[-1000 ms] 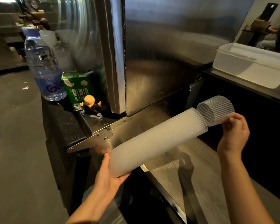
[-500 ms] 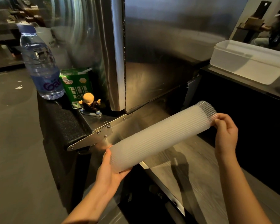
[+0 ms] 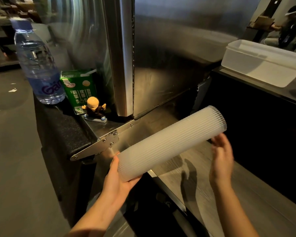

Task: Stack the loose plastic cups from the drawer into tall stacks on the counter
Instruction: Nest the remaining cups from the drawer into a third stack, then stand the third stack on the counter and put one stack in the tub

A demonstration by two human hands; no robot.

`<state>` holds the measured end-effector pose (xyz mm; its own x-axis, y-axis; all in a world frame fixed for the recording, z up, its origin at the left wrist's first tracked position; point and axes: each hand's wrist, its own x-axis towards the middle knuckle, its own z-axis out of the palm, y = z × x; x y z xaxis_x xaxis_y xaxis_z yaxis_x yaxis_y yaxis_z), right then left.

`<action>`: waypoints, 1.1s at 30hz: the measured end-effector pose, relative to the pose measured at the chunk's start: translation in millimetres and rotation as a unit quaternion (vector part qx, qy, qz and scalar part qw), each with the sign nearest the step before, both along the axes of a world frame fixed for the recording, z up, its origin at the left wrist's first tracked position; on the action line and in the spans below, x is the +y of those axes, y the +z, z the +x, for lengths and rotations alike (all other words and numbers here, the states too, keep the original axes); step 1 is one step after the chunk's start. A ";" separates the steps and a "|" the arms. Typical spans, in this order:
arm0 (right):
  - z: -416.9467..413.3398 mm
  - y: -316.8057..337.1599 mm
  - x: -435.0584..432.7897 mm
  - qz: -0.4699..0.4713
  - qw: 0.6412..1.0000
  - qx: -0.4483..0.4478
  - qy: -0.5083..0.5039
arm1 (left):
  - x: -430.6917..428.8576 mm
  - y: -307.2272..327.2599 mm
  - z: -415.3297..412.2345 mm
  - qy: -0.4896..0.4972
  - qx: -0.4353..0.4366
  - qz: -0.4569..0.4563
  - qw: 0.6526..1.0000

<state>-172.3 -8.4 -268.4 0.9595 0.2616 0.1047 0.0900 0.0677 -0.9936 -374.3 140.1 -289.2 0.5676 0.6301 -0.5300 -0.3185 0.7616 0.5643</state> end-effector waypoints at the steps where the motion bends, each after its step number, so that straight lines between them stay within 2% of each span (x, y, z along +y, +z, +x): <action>1: -7.8 -4.5 2.0 -0.041 0.997 0.026 0.052 | 0.2 0.8 -0.1 -0.002 -0.001 0.000 1.000; 4: -32.4 -6.4 12.7 -0.141 0.958 0.076 0.239 | -0.2 3.1 1.0 -0.004 -0.009 0.000 1.000; 6: -45.4 -11.3 19.2 -0.137 0.933 0.094 0.320 | -1.4 3.5 3.3 -0.012 -0.005 0.005 1.000; 7: -50.6 -12.2 22.4 -0.111 0.931 0.112 0.329 | -2.2 4.2 5.0 -0.019 -0.002 0.005 1.000; 12: -53.9 -6.7 28.2 -0.009 0.938 0.152 0.311 | -5.9 6.5 17.4 -0.055 -0.004 -0.007 0.998; 19: -43.7 7.5 5.1 0.020 0.969 0.133 0.205 | -31.7 25.7 52.9 -0.103 -0.034 0.016 0.994; 22: -32.7 20.8 -19.4 0.026 0.978 0.112 0.173 | -45.3 33.9 73.2 -0.156 -0.032 0.058 0.985; 24: -23.9 30.9 -42.0 0.037 0.987 0.089 0.132 | -54.3 38.6 90.0 -0.189 -0.008 0.119 0.975; 26: -14.5 43.8 -68.7 0.035 0.994 0.061 0.088 | -64.0 42.5 109.0 -0.224 0.016 0.231 0.947; 29: -0.3 63.1 -113.1 0.028 0.998 0.034 0.038 | -87.2 57.3 138.3 -0.287 -0.005 0.457 0.842; 33: 18.7 85.7 -173.1 0.014 1.000 0.003 -0.011 | -132.0 87.6 182.7 -0.333 -0.111 0.604 0.715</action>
